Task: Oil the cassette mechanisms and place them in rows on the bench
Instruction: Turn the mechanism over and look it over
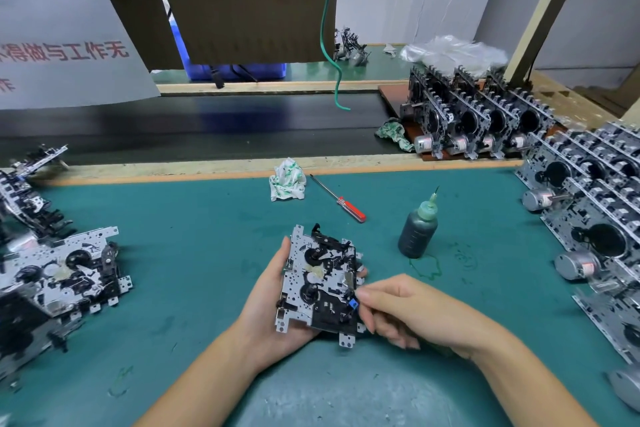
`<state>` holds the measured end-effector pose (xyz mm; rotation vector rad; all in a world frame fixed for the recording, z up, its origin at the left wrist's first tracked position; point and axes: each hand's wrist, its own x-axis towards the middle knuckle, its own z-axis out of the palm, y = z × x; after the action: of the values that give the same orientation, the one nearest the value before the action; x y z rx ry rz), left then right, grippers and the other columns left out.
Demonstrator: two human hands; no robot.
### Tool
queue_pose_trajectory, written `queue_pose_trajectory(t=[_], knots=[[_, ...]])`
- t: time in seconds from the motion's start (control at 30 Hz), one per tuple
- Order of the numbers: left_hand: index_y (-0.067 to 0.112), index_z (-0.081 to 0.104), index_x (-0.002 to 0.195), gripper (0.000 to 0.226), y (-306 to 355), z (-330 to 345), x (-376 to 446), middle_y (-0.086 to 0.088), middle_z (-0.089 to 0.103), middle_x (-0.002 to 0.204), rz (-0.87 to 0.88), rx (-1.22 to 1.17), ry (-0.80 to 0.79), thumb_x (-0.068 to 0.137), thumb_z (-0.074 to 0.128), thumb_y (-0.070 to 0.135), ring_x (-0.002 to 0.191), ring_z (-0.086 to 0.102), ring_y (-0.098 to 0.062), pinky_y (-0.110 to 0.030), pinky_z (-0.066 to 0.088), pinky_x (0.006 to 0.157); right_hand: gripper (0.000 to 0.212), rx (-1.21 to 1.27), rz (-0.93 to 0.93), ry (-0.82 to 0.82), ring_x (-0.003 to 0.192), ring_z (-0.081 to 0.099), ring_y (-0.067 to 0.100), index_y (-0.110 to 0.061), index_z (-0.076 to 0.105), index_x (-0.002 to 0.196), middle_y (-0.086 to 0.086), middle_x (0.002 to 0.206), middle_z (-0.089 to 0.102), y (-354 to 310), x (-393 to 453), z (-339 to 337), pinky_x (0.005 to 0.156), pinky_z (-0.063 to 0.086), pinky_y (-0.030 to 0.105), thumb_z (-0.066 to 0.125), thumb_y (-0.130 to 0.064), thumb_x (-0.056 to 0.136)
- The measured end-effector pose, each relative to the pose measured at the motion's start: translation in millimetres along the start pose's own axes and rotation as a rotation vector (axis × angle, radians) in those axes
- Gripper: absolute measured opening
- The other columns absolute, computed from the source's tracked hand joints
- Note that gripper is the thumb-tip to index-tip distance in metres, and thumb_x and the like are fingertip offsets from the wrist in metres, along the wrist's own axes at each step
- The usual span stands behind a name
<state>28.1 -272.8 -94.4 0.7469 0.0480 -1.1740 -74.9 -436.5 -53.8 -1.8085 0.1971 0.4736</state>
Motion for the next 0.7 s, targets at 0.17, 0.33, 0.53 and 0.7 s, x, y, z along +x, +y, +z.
queue_pose_trajectory(t=[0.17, 0.33, 0.53, 0.7], knots=[[0.002, 0.071, 0.109, 0.074, 0.7, 2.0, -0.7, -0.023, 0.061, 0.123, 0.001, 0.027, 0.02, 0.092, 0.031, 0.062, 0.106, 0.064, -0.033, -0.044, 0.045, 0.097, 0.038, -0.013, 0.007, -0.01, 0.031, 0.032, 0.005, -0.019, 0.051, 0.066, -0.006, 0.038, 0.043, 0.6, -0.8, 0.3, 0.034, 0.026, 0.014, 0.042, -0.033, 0.1], [0.004, 0.073, 0.106, 0.073, 1.0, 3.6, -1.8, -0.022, 0.063, 0.12, 0.005, 0.04, 0.026, 0.092, 0.031, 0.062, 0.105, 0.065, -0.031, -0.043, 0.044, 0.099, 0.037, -0.06, -0.03, -0.001, 0.035, 0.026, 0.009, -0.018, 0.046, 0.068, -0.006, 0.037, 0.038, 0.9, -1.4, 1.4, 0.039, 0.026, 0.016, 0.037, -0.031, 0.101], [0.004, 0.071, 0.109, 0.073, 0.9, 4.5, -1.6, -0.022, 0.062, 0.123, 0.008, 0.069, 0.042, 0.091, 0.031, 0.063, 0.106, 0.064, -0.032, -0.043, 0.045, 0.097, 0.04, -0.079, 0.008, 0.04, 0.039, 0.024, 0.005, -0.019, 0.046, 0.066, -0.009, 0.043, 0.032, 2.2, -1.0, 2.5, 0.039, 0.023, 0.013, 0.037, -0.035, 0.101], [0.004, 0.071, 0.109, 0.073, 0.5, 3.1, -0.7, -0.022, 0.062, 0.123, 0.015, 0.079, 0.046, 0.091, 0.031, 0.063, 0.106, 0.064, -0.032, -0.044, 0.045, 0.098, 0.04, 0.0, 0.025, -0.006, 0.033, 0.039, 0.005, -0.019, 0.045, 0.063, -0.006, 0.044, 0.047, 3.2, 0.3, 2.8, 0.033, 0.025, 0.014, 0.039, -0.03, 0.101]])
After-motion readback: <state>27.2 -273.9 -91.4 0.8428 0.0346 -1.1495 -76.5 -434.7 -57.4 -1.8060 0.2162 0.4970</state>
